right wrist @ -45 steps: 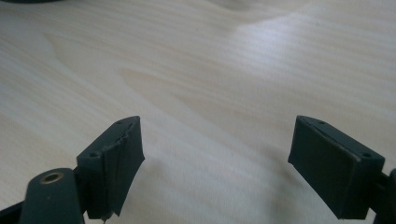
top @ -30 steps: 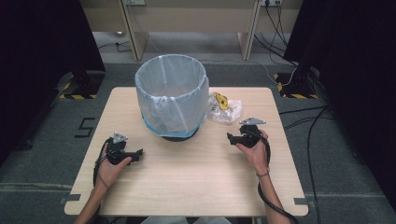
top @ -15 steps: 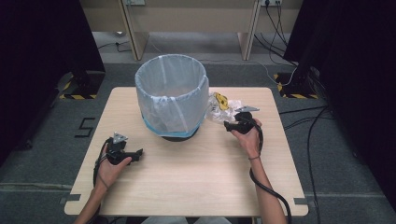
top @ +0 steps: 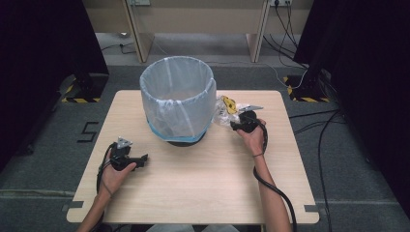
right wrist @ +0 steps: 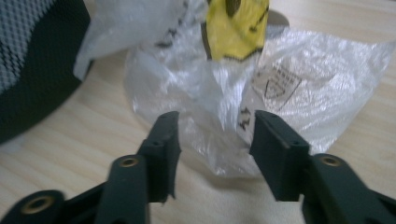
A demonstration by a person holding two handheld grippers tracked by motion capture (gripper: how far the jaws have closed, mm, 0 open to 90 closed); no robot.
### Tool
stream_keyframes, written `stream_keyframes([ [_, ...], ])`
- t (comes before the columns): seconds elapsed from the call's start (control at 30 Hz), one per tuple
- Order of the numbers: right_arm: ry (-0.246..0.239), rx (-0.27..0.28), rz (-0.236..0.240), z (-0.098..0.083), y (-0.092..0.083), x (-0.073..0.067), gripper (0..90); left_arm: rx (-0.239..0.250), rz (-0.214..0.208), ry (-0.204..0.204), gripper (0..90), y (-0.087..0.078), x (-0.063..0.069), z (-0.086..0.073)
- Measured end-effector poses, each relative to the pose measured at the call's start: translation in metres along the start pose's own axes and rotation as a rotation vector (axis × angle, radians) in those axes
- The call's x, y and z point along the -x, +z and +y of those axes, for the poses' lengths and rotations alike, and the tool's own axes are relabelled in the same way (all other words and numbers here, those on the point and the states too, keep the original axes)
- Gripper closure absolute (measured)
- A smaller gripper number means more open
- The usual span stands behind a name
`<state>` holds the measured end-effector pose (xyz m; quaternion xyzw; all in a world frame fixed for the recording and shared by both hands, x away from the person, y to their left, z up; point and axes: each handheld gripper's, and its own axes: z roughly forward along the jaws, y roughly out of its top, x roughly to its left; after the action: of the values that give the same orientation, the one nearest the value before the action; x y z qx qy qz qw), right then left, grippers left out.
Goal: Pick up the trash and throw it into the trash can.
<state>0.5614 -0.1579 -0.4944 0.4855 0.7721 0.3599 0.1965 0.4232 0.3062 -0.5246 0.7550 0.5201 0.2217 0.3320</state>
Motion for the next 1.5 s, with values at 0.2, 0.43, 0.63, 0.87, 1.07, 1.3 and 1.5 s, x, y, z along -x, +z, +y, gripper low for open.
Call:
stream_keyframes([
  [0.2,-0.058,-0.034,0.008,-0.013,-0.004,-0.005,70.2,0.000,-0.001,0.000,8.0,0.000,0.000,0.000],
  [0.43,-0.101,-0.022,0.052,-0.039,-0.036,-0.013,76.8,0.000,0.000,0.000,8.1,0.000,0.000,0.000],
  [0.63,-0.156,-0.005,0.078,-0.059,-0.071,-0.025,79.4,0.000,0.000,0.000,8.1,0.000,0.000,0.000],
  [0.87,-0.112,0.041,0.052,-0.061,-0.094,-0.028,57.5,0.000,0.000,0.000,8.1,0.000,0.000,0.000],
  [1.07,-0.070,0.015,0.018,-0.032,-0.064,-0.028,45.5,0.000,0.000,0.000,8.0,0.000,0.000,0.000],
  [1.3,-0.061,-0.039,0.013,-0.026,-0.030,-0.025,69.7,0.000,-0.001,-0.001,8.0,0.000,0.000,0.000],
  [1.5,-0.118,-0.043,0.025,-0.037,-0.041,-0.030,80.1,0.000,-0.001,-0.001,8.1,0.000,0.000,0.000],
])
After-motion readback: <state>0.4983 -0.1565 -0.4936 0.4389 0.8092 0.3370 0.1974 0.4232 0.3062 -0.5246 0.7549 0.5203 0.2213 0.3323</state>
